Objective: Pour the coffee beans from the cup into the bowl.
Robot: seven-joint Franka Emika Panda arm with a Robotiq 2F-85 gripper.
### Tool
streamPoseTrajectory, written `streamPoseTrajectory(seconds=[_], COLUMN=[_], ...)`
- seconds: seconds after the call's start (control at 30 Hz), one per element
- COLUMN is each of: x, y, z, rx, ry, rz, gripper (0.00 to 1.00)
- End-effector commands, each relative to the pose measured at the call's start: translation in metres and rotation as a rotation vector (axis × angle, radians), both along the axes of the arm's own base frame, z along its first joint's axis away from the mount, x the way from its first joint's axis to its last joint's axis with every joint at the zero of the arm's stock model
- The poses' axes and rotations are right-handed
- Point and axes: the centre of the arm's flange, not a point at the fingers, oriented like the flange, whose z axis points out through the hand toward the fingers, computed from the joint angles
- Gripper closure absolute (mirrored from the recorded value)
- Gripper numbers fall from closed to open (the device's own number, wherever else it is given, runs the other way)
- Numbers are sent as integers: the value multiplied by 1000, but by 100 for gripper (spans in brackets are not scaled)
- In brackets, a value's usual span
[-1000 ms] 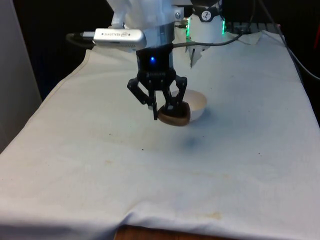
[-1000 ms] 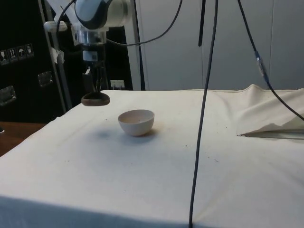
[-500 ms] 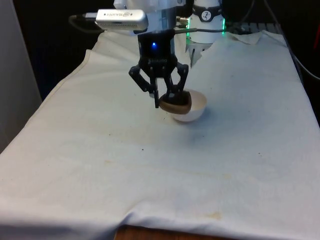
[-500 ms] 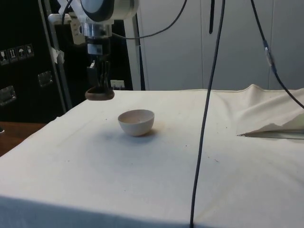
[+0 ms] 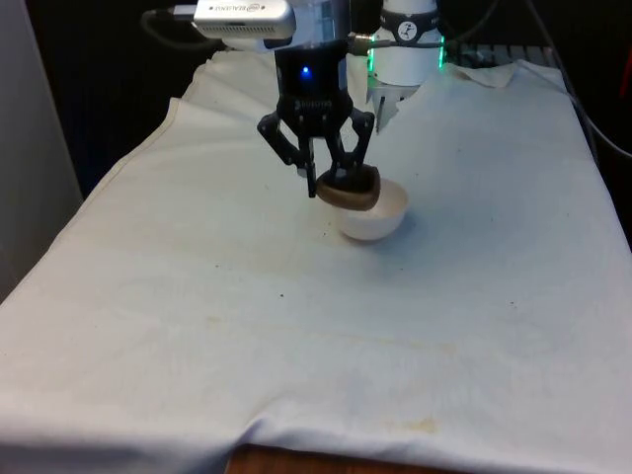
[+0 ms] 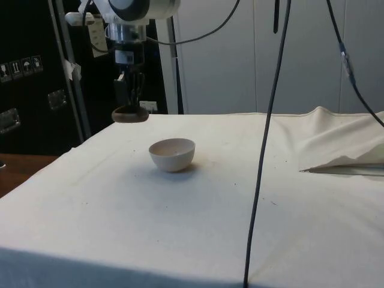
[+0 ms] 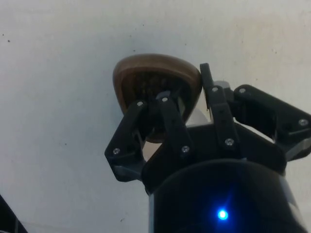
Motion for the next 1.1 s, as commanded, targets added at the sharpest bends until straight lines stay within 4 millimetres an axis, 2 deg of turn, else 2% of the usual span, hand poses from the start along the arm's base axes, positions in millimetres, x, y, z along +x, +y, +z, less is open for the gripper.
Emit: streamPoseTrajectory(seconds=[0.0,0.47,1.07], x=[-1,-21,-36], y=[-1,-3,-6], z=[0,13,18], rx=[0,-11,-8], ry=[1,-7,4], rz=[-3,-49,-107], gripper=[94,94,94])
